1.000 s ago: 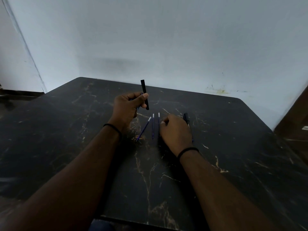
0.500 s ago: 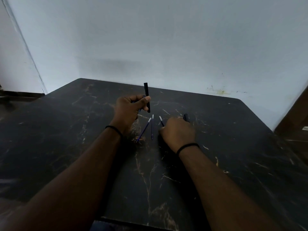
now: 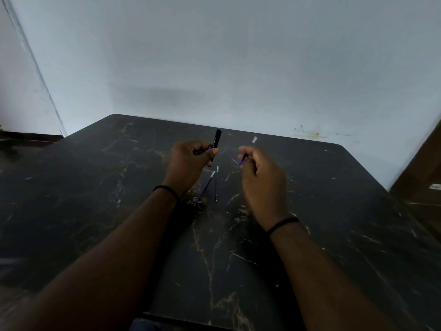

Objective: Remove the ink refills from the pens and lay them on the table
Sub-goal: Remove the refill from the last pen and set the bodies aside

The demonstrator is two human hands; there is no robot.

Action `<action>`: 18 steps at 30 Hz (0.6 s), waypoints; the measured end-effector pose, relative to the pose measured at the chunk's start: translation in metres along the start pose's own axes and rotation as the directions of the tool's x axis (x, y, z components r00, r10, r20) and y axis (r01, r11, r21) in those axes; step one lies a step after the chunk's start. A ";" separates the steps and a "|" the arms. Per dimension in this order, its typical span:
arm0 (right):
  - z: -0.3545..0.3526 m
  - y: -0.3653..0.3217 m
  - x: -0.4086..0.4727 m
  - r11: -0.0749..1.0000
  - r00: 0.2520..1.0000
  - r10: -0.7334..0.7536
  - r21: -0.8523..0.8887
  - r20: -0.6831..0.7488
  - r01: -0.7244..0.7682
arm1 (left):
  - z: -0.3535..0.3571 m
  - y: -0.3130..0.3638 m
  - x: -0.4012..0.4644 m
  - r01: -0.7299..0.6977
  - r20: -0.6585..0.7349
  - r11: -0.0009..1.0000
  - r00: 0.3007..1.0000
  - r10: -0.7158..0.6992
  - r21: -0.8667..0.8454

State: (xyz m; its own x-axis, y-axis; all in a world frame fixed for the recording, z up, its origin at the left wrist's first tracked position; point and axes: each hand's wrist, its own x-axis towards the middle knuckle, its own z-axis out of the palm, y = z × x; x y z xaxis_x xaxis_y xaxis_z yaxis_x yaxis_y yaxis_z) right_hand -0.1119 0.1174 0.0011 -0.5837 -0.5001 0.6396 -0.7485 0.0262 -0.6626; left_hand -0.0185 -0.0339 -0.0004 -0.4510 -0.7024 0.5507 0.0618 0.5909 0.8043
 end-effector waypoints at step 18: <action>-0.014 -0.017 -0.003 0.934 0.896 -0.238 0.165 -0.375 0.317 | 0.006 0.006 -0.011 -0.127 0.095 0.960 0.990 0.106 0.252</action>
State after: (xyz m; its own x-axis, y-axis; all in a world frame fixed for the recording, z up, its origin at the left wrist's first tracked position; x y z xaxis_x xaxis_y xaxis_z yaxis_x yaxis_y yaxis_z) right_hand -0.1018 0.1307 0.0160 -0.4625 -0.1302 0.8770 -0.8324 -0.2768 -0.4801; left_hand -0.0186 -0.0203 -0.0032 -0.5246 -0.5950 0.6089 -0.1076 0.7558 0.6459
